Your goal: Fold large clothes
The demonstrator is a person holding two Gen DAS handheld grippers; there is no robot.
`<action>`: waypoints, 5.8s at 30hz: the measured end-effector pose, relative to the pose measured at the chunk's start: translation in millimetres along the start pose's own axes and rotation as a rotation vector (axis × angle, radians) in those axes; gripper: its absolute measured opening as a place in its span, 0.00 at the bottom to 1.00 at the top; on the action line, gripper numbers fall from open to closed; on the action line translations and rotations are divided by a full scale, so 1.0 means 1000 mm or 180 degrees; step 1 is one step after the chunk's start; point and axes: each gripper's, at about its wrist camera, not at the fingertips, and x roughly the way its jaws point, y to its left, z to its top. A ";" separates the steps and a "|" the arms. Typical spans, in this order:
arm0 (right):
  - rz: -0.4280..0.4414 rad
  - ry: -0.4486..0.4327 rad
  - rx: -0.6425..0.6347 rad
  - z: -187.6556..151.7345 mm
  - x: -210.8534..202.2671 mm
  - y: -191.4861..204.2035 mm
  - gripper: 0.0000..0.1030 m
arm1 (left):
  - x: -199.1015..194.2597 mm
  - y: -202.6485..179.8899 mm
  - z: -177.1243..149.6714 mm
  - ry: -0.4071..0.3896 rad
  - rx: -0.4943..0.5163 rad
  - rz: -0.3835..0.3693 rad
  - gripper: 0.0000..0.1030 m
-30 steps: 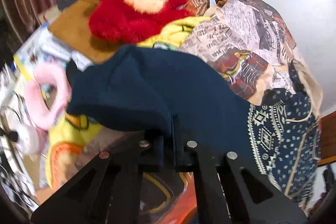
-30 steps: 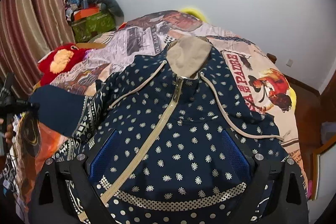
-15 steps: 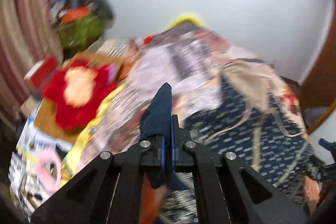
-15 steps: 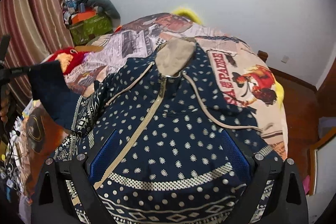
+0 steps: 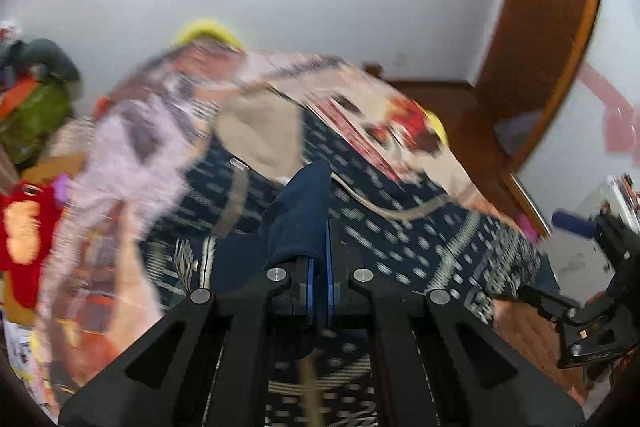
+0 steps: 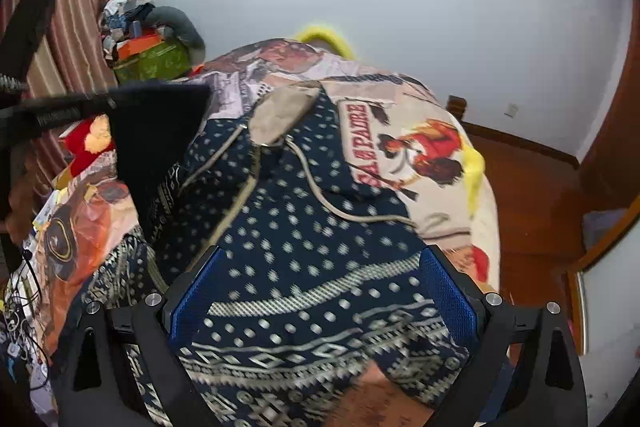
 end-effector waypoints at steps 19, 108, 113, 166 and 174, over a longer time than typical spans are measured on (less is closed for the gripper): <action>0.0015 0.0349 0.0179 -0.026 0.039 -0.018 0.94 | 0.030 -0.050 -0.063 0.0629 0.0565 -0.0367 0.52; -0.0396 0.0336 0.1571 -0.081 -0.044 -0.131 0.81 | -0.003 0.062 -0.071 0.0192 0.0002 0.0352 0.76; -0.0312 0.0531 0.1999 -0.125 -0.046 -0.165 0.81 | 0.034 0.023 -0.071 0.0377 0.0186 0.0226 0.76; 0.0233 -0.0883 0.1763 0.018 -0.063 -0.124 0.07 | 0.025 0.024 -0.071 0.0296 0.0031 0.0280 0.79; 0.0598 -0.0493 0.1108 0.051 -0.004 -0.023 0.07 | 0.003 0.059 -0.081 0.0237 -0.0142 0.0343 0.79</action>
